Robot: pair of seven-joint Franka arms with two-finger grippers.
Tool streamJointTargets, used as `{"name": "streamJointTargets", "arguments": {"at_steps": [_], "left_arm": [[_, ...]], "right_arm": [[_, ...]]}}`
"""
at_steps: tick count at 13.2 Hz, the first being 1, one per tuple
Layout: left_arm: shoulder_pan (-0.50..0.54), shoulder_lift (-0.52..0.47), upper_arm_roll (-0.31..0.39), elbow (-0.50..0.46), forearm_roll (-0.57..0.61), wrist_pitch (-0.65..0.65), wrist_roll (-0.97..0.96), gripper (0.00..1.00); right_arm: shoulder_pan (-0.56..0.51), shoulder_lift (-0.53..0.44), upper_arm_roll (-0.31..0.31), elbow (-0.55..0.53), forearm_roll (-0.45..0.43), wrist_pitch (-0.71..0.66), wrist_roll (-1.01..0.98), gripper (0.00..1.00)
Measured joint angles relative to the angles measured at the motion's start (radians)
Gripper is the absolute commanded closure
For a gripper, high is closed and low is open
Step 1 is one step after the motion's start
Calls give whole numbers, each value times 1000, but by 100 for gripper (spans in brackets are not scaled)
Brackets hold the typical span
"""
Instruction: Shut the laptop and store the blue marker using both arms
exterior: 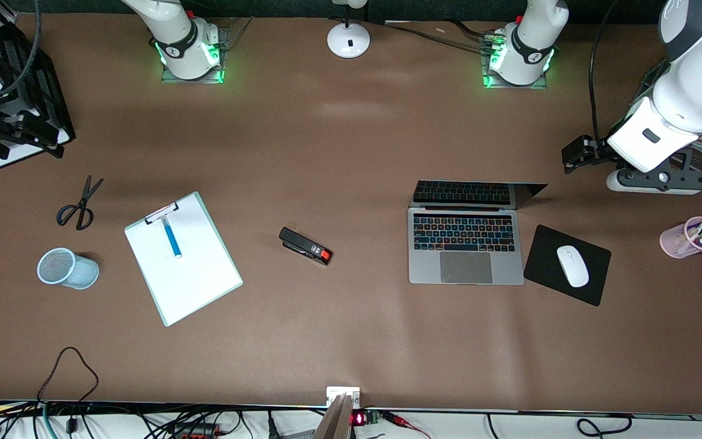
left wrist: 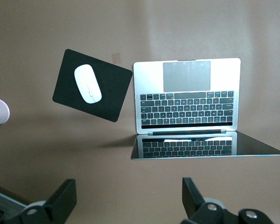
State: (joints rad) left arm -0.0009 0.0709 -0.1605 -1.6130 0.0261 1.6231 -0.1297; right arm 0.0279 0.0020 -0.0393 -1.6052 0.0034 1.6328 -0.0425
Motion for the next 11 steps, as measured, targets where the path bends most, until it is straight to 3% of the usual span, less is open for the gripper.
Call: {"name": "streamJointTargets", "arguments": {"at_steps": [11], "left_arm": [[-1,0,-2,0,0,0,-1,0]], "right_arm": [[-1,9,-1,3,0,15,1,0]]}}
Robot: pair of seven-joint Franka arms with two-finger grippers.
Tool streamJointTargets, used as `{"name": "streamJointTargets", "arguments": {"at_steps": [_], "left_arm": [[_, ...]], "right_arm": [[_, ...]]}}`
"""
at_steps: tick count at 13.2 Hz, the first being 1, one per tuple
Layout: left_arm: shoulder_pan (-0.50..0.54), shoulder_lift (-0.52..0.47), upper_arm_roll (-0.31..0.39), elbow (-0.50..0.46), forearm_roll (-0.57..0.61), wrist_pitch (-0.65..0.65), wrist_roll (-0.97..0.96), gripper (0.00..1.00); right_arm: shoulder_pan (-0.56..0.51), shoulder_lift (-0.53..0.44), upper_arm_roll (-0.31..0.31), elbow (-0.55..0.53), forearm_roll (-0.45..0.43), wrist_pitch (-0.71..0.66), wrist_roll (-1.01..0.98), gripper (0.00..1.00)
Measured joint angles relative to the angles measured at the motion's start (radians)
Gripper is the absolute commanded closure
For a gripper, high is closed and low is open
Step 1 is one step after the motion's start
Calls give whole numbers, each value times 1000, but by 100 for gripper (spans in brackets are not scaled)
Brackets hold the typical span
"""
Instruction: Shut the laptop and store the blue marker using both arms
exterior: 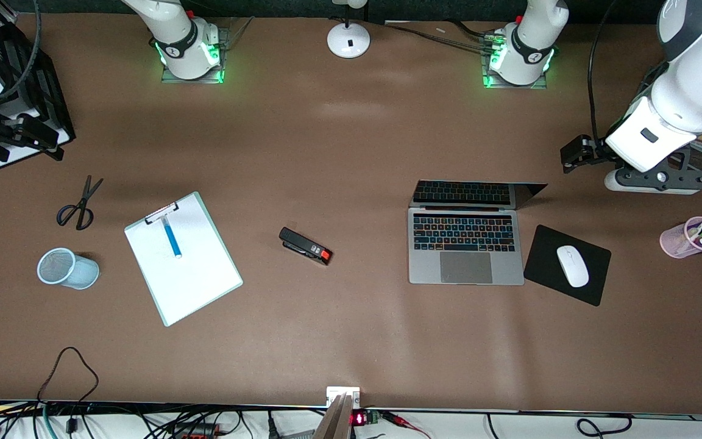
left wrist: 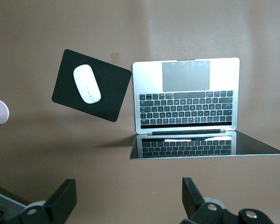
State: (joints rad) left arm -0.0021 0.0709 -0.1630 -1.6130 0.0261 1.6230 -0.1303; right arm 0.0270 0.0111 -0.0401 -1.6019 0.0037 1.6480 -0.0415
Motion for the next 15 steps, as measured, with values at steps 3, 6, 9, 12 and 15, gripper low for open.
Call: {"name": "streamJointTargets", "arguments": {"at_steps": [3,6,9,12,15], "left_arm": [[0,0,0,0,0,0,0,0],[-5,2,-2,0,0,-18,-5,0],[-9,8,-5,0,0,-84,-65,0],[-12,20,-7,0,0,-118,-82,0],[-13,53,-8,1,-5,-119,-81,1]], "right_arm": [[0,19,0,6,0,3,0,0],[1,57,0,6,0,13,0,0],[9,150,9,2,0,28,-8,0],[14,256,10,1,0,100,-41,0],[19,321,12,-1,0,166,-150,0]]}}
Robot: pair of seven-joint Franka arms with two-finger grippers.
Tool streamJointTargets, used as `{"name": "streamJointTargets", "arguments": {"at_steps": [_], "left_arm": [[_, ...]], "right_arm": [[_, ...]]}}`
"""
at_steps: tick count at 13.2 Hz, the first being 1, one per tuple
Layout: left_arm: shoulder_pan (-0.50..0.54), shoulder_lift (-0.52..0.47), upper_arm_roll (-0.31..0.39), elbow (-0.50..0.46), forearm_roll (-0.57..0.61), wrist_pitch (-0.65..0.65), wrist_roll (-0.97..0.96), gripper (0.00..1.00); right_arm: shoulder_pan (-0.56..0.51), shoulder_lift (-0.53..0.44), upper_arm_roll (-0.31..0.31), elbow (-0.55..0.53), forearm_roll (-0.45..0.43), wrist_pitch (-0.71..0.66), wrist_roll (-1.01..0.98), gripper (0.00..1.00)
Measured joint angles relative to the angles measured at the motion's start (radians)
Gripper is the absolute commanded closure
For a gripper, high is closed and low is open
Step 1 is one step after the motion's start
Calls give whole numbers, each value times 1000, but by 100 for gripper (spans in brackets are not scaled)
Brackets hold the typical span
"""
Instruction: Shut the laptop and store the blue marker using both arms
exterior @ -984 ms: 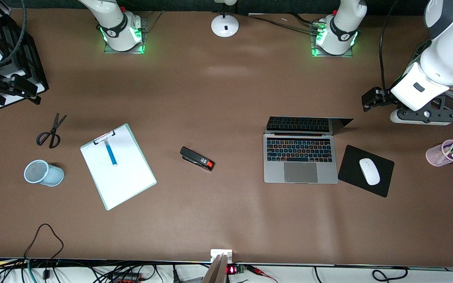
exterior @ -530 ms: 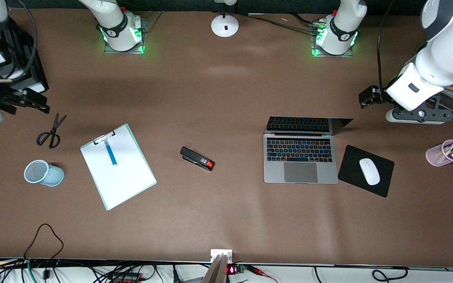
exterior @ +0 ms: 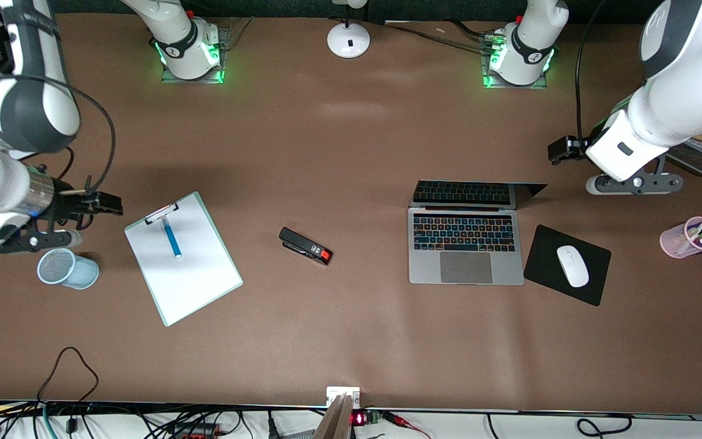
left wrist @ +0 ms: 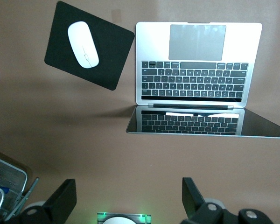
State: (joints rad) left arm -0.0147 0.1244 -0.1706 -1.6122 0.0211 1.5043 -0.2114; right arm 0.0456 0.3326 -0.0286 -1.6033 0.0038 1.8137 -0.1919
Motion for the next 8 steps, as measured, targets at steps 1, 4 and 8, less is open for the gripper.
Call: {"name": "streamJointTargets", "arguments": {"at_steps": [1,4,8], "left_arm": [[0,13,0,1,-8,1,0,14],[-5,38,-20,1,-30,-1,1,63],[-24,40,-101,-13,-86,-39,-92,100]], "right_arm": [[3,16,1,-9,0,21,-27,0],[13,60,2,-90,0,162,-63,4],[61,83,3,-185,0,316,-142,31]]}}
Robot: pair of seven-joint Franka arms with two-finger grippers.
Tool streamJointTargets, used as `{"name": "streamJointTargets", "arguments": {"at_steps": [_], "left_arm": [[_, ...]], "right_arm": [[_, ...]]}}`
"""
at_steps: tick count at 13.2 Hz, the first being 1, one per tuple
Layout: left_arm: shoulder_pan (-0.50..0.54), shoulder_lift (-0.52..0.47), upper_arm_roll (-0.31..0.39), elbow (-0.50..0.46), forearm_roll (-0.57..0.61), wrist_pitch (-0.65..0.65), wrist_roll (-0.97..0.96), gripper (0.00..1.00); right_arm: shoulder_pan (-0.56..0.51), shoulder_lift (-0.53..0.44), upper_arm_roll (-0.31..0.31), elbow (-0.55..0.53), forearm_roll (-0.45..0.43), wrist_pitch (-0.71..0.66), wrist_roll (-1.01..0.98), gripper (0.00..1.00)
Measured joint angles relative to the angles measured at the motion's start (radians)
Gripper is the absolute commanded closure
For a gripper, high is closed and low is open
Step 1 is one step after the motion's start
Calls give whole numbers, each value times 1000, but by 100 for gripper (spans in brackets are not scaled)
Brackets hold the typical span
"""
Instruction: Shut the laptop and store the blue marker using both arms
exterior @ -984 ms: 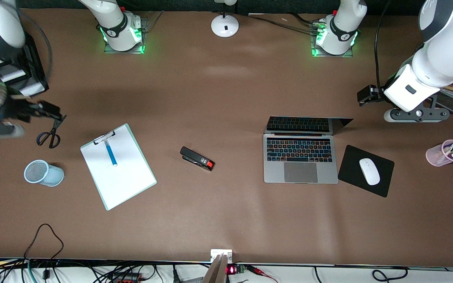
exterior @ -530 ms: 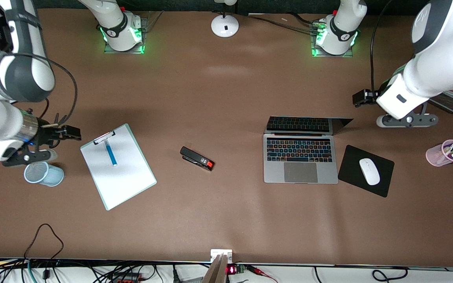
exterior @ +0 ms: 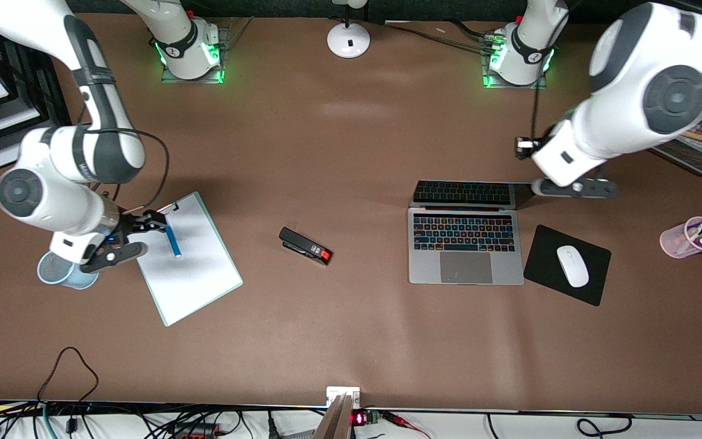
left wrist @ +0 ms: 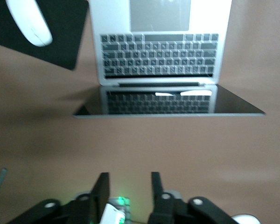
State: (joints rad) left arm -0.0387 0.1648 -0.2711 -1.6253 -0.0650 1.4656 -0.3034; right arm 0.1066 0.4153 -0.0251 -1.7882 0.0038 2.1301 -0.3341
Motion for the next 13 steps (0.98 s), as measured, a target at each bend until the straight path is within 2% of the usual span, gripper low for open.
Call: {"name": "streamJointTargets", "arguments": {"at_steps": [2,4,6,9,12,13], "left_arm": [[-1,0,-33,-36,-3,11,-22,100],[-1,-6,-49,-94,-5,66,-25,100],[0,-42,-78,-204,-6,177,-26,100],[-1,-134,-119,-385,-6,313,-32,100],[-1,-185,-133,-501,-6,437,-32,100],[-1,-188,-136,-529,-6,491,-32,100]], "right_arm": [[6,19,0,-9,0,41,-45,41],[-1,58,-4,-15,0,110,-134,41],[-5,108,-5,-18,0,170,-188,43],[2,153,-4,-18,0,197,-198,56],[3,165,-3,-18,0,198,-202,64],[3,168,-3,-18,0,198,-202,64]]}}
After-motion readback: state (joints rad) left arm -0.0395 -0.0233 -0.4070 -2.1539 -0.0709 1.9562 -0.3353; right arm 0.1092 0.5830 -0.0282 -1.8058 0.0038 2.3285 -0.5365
